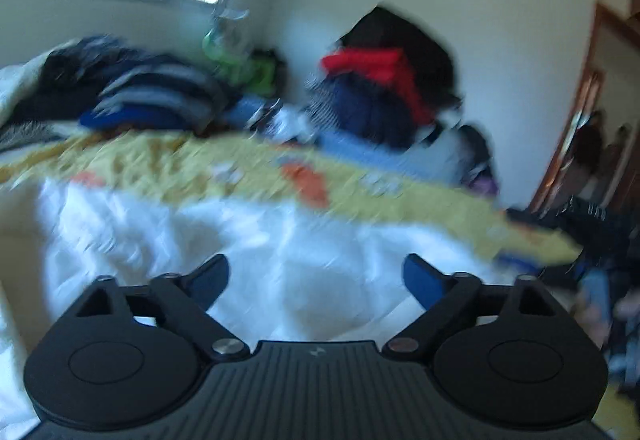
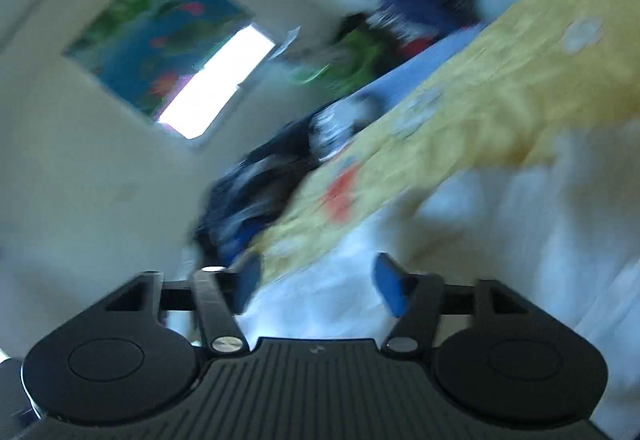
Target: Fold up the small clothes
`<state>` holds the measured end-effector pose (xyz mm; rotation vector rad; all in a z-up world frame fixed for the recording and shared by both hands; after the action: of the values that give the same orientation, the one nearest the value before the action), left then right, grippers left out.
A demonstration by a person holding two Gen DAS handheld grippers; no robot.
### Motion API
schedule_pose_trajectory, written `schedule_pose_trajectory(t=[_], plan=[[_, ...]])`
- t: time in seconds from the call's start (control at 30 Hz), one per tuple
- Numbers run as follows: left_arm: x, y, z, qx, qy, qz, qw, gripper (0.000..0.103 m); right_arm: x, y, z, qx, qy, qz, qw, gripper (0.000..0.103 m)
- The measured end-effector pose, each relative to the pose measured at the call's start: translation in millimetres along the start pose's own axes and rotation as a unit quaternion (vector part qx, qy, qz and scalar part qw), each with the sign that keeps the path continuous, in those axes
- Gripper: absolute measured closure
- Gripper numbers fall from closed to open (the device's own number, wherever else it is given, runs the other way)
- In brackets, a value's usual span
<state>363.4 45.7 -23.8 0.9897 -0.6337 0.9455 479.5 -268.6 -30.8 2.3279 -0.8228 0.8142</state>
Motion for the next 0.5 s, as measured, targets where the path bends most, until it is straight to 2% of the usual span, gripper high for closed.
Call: schedule_pose_trajectory(t=[0.03, 0.13, 0.2, 0.33, 0.43, 0.5], plan=[[-2.1, -5.4, 11.1, -0.007, -0.017, -0.004, 0.9998, 0.003, -9.5, -5.4, -11.2, 0.013, -0.004, -0.015, 1.0, 0.025], [-24.8, -33.4, 41.7, 0.004, -0.095, -0.011, 0.9954, 0.003, -30.4, -28.2, -39.3, 0.016, 0.038, -0.055, 0.998, 0.026], [-46.5, -51.2, 48.2, 0.031, -0.141, -0.02, 0.9893, 0.003, -37.8, -41.8, -45.0, -0.013, 0.066, -0.065, 0.996, 0.025], [-80.5, -76.7, 31.8, 0.052, -0.137, -0.073, 0.9864, 0.003, -57.8, -50.2, -31.8, -0.037, 0.051, -0.103, 0.993, 0.025], [-95.4, -85.2, 21.4, 0.07, -0.138, -0.099, 0.983, 0.003, -68.9, -52.3, -8.5, -0.067, 0.038, -0.115, 0.99, 0.027], [-101.3, -92.6, 14.0, 0.076, -0.131, -0.108, 0.9826, 0.002, -82.4, -47.6, 7.4, -0.072, 0.01, -0.116, 0.991, 0.03]])
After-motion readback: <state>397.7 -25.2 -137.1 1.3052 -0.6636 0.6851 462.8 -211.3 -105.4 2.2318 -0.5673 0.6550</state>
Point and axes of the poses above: each gripper's, at about its wrist camera, not at the fingertips, and y roughly against the way its jaws point, z to its right, x to its top, the point moved 6 cm from there along -y, roughly the way its jaws point, and after that the axes turned 11 degrees about y, right-handed, at the moved point
